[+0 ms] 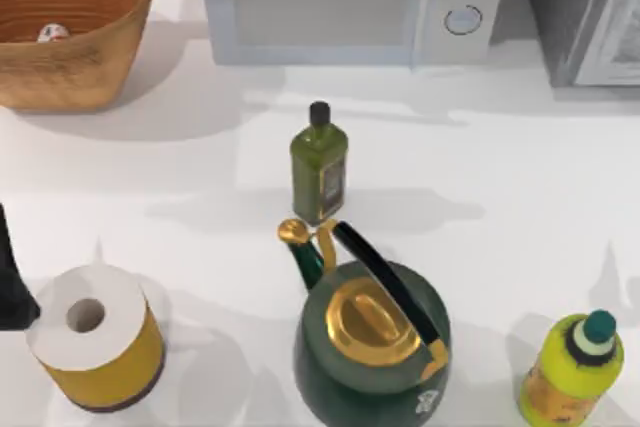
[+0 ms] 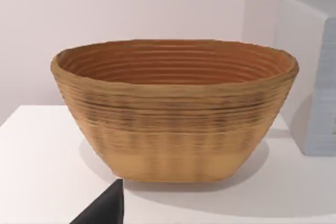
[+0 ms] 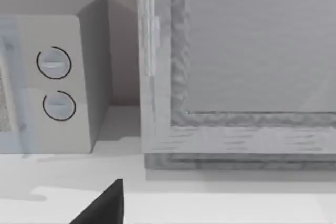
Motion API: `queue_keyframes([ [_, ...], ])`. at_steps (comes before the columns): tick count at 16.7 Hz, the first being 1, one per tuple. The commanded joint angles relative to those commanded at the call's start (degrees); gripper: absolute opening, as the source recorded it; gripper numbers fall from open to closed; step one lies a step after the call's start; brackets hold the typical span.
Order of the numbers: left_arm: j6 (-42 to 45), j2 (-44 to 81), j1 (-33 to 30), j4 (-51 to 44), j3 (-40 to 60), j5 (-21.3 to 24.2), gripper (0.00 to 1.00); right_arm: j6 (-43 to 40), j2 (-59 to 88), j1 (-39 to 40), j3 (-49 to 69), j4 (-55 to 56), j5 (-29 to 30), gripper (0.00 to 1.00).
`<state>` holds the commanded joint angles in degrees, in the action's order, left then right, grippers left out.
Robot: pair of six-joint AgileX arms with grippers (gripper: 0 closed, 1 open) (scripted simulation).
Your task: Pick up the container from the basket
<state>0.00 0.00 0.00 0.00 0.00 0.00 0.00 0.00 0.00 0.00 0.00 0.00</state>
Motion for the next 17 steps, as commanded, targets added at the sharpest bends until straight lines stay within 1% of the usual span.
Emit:
queue_keyframes([
  [4,-1.2,1.5,-0.2,-0.9,1.4,0.4,1.0,0.0,0.0,0.0,0.0,0.0,0.0,1.0],
  [6,-3.5,5.4,-0.6,-3.1,5.2,1.2,1.0,0.0,0.0,0.0,0.0,0.0,0.0,1.0],
  [8,-5.5,11.6,-1.1,-6.3,11.1,2.1,1.0,0.0,0.0,0.0,0.0,0.0,0.0,1.0],
  [10,-6.7,20.4,-1.5,-10.4,19.3,3.2,1.0,0.0,0.0,0.0,0.0,0.0,0.0,1.0],
  [12,-7.2,31.4,-1.7,-14.8,29.6,4.4,1.0,0.0,0.0,0.0,0.0,0.0,0.0,1.0],
  [17,-6.6,66.4,-1.3,-24.7,60.3,6.6,1.0,0.0,0.0,0.0,0.0,0.0,0.0,1.0],
])
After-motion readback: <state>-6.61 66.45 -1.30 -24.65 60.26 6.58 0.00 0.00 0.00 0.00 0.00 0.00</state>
